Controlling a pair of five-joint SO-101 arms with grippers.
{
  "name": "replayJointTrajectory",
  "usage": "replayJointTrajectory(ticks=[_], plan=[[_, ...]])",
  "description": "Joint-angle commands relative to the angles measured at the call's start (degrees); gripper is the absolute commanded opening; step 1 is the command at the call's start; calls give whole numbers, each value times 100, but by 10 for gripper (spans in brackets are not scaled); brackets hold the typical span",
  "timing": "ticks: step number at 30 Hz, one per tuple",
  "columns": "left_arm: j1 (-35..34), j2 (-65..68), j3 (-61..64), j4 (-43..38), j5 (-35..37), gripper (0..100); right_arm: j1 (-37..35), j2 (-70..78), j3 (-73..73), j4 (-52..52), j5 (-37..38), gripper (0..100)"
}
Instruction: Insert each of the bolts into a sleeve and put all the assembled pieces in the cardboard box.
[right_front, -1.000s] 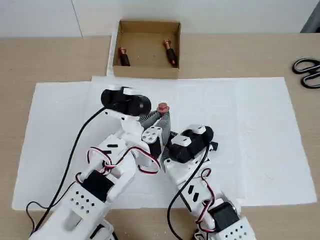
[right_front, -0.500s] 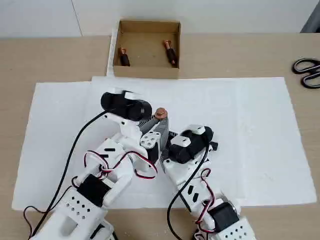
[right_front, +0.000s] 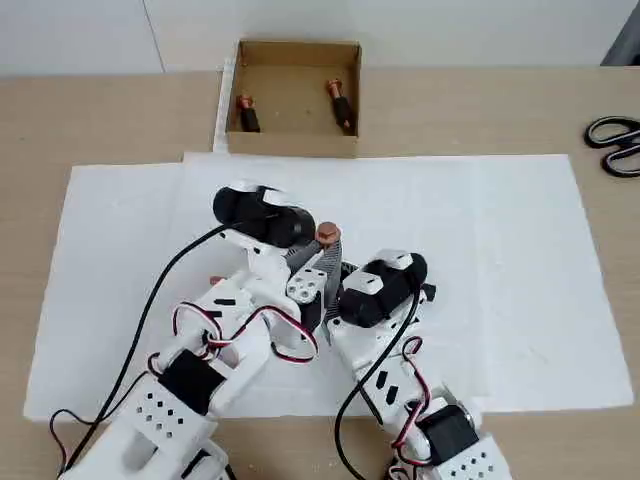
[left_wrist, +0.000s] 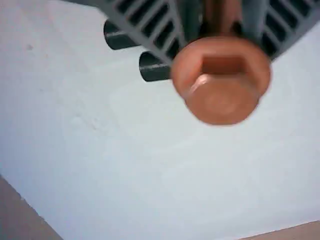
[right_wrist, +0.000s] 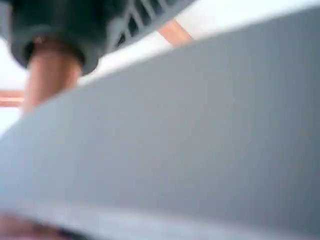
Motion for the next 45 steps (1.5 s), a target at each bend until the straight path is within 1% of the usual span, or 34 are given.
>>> replayJointTrajectory(ticks=[1, 4, 21, 26, 30, 32, 35, 39, 45], plan=[[9, -70, 66, 0, -105, 6, 4, -145, 44, -13, -18, 4], [18, -70, 163, 0, -211, 6, 4, -145, 44, -13, -18, 4], [26, -88, 426, 18, -211, 6, 4, -145, 44, -13, -18, 4], [35, -88, 444, 44, -211, 24, 4, -145, 44, -13, -18, 4], [273, -123, 374, 422, -211, 144, 4, -145, 44, -31, -18, 4], [299, -123, 338, 554, -211, 172, 4, -145, 44, -31, -18, 4], [264, -123, 215, 730, -211, 174, 4, -145, 44, -31, -18, 4], [237, -123, -171, 1196, -220, 174, 4, -145, 44, -31, -18, 4], [-369, -132, -1121, 1881, -220, 176, 4, -145, 44, -31, -18, 4]])
